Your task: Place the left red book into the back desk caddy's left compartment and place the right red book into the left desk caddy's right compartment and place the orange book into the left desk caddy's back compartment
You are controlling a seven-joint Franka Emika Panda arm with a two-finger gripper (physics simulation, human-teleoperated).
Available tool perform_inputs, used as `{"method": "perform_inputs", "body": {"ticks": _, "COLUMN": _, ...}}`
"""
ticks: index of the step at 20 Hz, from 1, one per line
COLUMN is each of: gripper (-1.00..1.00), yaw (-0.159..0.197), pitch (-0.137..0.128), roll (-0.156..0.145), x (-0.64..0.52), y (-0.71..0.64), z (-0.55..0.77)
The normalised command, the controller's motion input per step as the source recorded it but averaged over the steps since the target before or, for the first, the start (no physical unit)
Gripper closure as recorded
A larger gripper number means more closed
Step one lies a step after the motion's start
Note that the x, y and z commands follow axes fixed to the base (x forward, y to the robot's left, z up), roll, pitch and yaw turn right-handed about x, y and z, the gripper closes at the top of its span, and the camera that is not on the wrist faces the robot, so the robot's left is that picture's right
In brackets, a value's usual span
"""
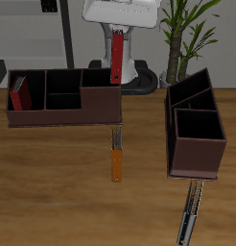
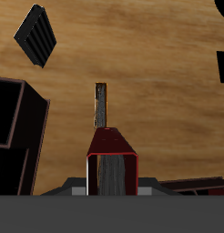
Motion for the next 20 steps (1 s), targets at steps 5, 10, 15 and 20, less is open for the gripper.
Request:
{"method": "perform_inputs", "body": {"ticks": 5, "gripper": 1.0, "yaw": -0.045, "pitch": 0.016, "roll": -0.025, "x": 0.43, "y": 0.44, "z": 0.03}}
{"method": "perform_inputs", "body": {"ticks": 10, "gripper": 1.0, "yaw": -0.055, "pitch": -0.004, "roll": 0.0, "x": 0.12, "y": 0.43, "z": 0.21}}
{"method": "perform_inputs", "body": {"ticks": 15, "gripper": 1.0, "yaw": -0.029, "pitch": 0.02, "roll": 0.06, "x": -0.12, "y": 0.58, "z": 0.0}}
{"method": "perform_inputs", "body": {"ticks": 20, "gripper": 1.0, "yaw": -0.002, "pitch": 0.003, "roll": 0.012, "x": -0.04, "y": 0.11, "z": 0.0}}
